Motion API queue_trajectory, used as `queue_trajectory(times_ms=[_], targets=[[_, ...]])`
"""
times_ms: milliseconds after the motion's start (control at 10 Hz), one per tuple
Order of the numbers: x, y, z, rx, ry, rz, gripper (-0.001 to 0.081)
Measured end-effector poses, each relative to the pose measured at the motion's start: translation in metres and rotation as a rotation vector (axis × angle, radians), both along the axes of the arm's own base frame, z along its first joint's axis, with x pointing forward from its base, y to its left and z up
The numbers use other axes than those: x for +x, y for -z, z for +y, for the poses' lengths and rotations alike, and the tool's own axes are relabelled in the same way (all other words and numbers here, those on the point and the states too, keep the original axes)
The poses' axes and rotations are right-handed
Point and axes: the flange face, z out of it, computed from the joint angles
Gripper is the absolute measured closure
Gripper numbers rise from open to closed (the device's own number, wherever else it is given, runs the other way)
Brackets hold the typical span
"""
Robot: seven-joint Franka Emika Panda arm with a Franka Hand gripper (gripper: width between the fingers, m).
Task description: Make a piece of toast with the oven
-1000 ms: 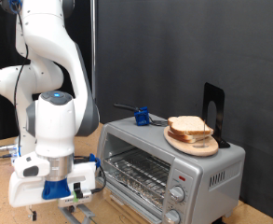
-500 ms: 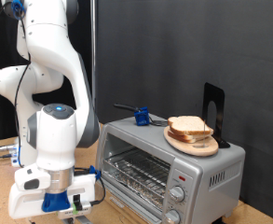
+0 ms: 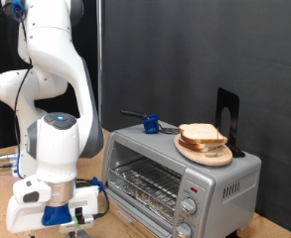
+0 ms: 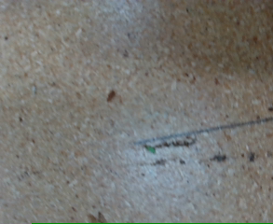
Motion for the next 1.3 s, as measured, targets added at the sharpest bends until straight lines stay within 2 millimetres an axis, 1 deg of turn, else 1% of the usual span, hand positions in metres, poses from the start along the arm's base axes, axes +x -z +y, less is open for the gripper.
queue_trajectory(times_ms=[300,500,600,700,800,1000,1100,1300], targets=[[-0.022,-0.007,-0.009,0.000,-0.008,0.012,-0.0002],[-0.035,-0.015,-0.010,0.009,-0.039,0.003,-0.0002],[-0.035,-0.014,-0.010,0.009,-0.035,0.003,-0.0002],[-0.034,-0.015,-0.006,0.060,-0.046,0.006,-0.0002],[-0.030,-0.025,0.001,0.147,-0.091,0.001,-0.0002],[-0.031,-0.059,0.010,0.290,-0.195,-0.033,-0.0002],[-0.034,-0.077,0.012,0.333,-0.234,-0.047,-0.0002],[-0.039,-0.110,0.013,0.380,-0.260,-0.099,-0.0002]])
